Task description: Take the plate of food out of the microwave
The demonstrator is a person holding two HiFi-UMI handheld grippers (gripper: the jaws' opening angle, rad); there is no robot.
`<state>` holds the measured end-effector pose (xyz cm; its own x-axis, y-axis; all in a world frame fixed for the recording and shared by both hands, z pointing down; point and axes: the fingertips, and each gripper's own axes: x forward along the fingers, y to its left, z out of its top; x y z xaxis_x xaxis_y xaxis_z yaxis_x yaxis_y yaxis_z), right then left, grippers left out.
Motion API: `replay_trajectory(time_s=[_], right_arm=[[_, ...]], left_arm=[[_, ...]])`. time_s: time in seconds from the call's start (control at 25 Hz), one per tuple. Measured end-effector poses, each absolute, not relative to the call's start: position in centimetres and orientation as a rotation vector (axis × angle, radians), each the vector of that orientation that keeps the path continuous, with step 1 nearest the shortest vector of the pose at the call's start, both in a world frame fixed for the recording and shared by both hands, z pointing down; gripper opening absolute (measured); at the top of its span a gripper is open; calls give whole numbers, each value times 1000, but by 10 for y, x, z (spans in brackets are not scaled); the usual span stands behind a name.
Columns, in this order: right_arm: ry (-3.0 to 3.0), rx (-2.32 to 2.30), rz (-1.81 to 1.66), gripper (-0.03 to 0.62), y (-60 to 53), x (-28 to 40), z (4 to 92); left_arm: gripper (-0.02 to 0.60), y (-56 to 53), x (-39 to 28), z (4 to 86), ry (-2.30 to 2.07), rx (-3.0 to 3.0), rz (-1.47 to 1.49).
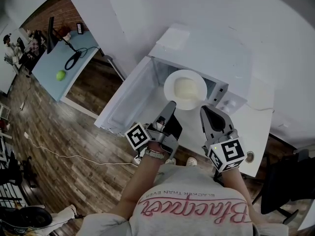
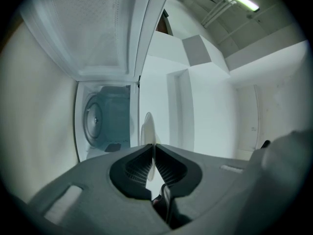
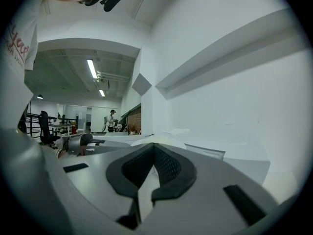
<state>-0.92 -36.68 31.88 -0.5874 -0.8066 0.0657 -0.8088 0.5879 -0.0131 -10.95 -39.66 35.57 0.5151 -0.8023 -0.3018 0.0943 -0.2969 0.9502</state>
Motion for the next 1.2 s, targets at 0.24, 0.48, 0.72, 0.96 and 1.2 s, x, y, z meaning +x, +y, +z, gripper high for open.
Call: replay_trajectory(time_s=[0.24, 0.48, 0.72, 0.96, 1.2], right_arm=[[-2753, 1427, 36, 11, -373, -9, 310], [-2743, 1470, 8, 11, -378, -7, 303], [-2720, 1495, -29, 11, -379, -4, 296], [-2689, 1525, -53, 11, -379, -1, 294], [-2670, 1519, -88, 11, -379, 0, 294]], left_arm=[[14, -405, -104, 341, -571, 1641, -1003], [14, -411, -101, 329, -532, 1635, -995], [14, -418, -96, 319, -517, 1645, -988], [14, -421, -88, 312, -489, 1651, -987], [14, -425, -82, 307, -468, 1656, -994]])
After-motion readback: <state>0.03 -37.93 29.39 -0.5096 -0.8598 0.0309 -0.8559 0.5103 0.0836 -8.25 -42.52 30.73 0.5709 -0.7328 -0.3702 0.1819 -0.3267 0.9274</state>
